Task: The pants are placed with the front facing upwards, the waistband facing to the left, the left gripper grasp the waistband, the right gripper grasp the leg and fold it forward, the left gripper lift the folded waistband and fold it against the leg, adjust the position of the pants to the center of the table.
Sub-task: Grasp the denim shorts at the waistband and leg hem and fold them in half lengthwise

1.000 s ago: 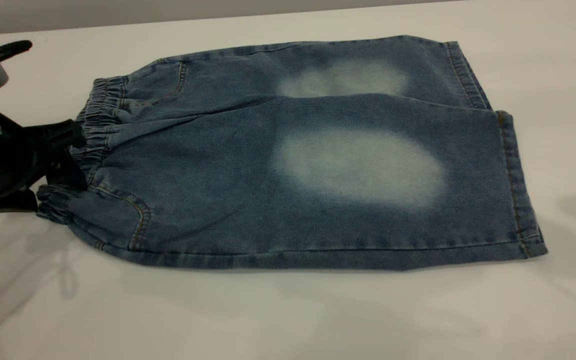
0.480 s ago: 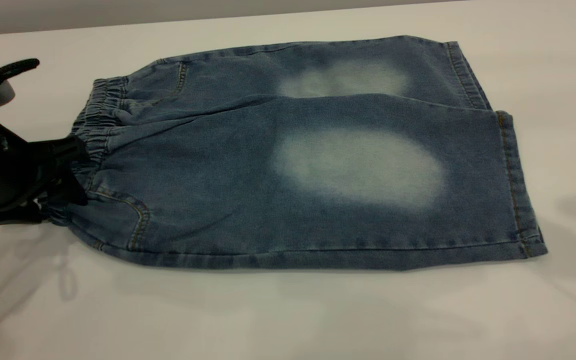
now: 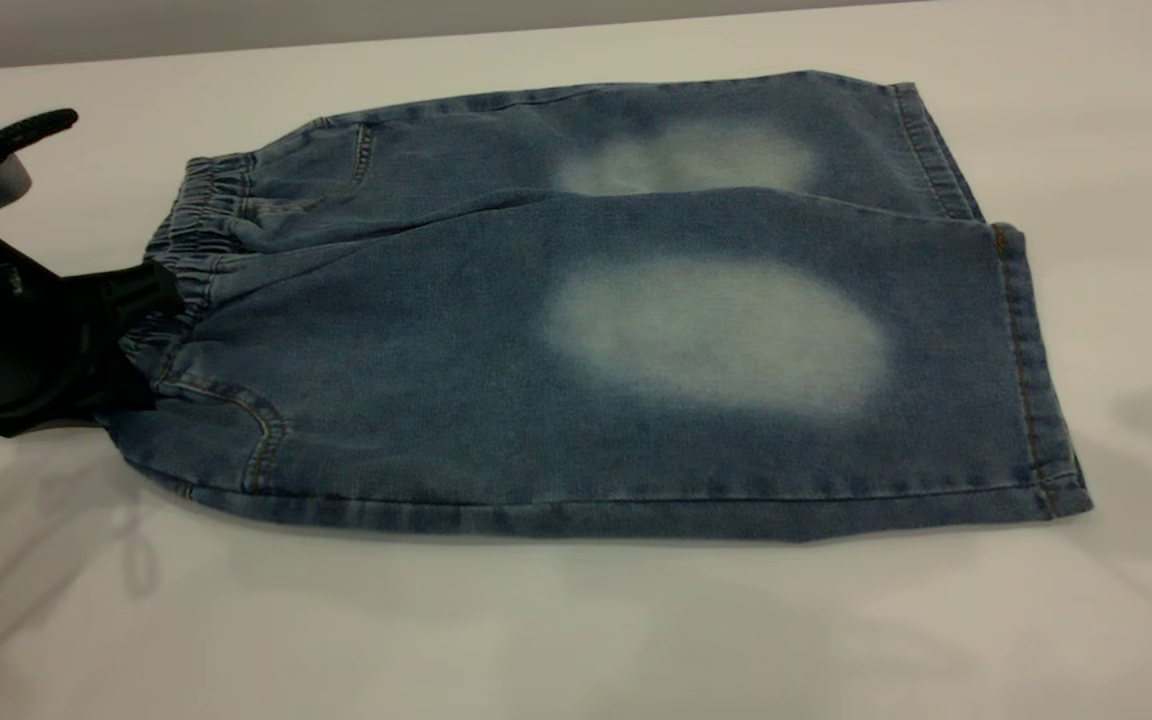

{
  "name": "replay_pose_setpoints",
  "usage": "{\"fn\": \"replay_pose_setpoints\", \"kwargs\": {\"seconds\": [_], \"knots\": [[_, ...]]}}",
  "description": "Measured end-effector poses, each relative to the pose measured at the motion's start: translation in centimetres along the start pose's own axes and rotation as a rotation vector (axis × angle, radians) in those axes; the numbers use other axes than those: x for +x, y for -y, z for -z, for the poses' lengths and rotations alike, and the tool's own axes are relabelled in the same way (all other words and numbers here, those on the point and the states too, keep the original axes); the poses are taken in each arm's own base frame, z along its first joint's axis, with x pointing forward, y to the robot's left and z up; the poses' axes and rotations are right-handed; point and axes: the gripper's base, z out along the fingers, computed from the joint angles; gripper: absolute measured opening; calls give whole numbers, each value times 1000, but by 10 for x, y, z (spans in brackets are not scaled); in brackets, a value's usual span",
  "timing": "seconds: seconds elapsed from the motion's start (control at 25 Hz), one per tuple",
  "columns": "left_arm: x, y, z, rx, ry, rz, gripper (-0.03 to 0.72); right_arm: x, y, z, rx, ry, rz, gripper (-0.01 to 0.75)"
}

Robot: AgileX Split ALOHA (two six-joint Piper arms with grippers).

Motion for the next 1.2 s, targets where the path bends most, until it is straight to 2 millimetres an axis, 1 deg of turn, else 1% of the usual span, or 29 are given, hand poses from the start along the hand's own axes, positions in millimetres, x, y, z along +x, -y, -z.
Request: {"fn": "replay_pose_setpoints", "kwargs": {"seconds": [0.2,0.4,0.56,0.72,0.88,1.04,1.2], "knots": [[-4,2,6,11,19,-4,123,3,5,-19,7,-79,-28,477],[-7,5,10,28,38,-33,123,7,11,-49,7,-199,-45,477],[-7,5,10,28,38,-33,123,20,16,-77,-25,-328,-65,477],[-7,5,10,32,36,-53,123,35,20,-104,-78,-407,-80,477],[-7,5,10,32,36,-53,123,44,24,-129,-121,-428,-92,477],[-7,5,10,32,35,-53,123,52,31,-151,-127,-444,-95,477],[-6,5,10,31,34,-53,123,64,38,-168,-113,-494,-96,477]]}}
